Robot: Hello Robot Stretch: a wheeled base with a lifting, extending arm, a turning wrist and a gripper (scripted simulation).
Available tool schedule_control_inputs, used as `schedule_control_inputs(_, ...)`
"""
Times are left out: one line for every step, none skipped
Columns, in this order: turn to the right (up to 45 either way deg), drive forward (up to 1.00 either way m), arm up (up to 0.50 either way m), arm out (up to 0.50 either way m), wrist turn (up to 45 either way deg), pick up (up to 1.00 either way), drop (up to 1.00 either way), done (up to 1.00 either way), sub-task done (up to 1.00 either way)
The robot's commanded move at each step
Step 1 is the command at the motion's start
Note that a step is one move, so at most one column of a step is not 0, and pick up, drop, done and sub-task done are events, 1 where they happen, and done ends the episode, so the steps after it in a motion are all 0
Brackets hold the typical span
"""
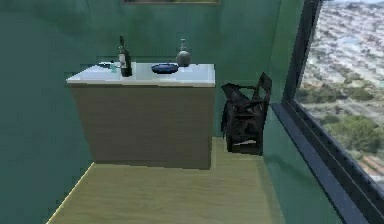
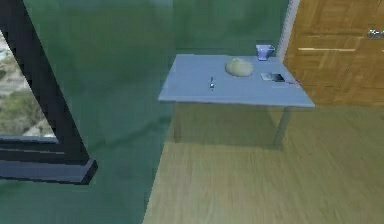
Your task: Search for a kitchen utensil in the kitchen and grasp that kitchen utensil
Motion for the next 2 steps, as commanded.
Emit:
schedule_control_inputs(3.0,0.00,0.00,0.00,0.0,0.00,0.00,0.00,0.00)
schedule_control_inputs(0.0,0.85,0.00,0.00,0.0,0.00,0.00,0.00,0.00)
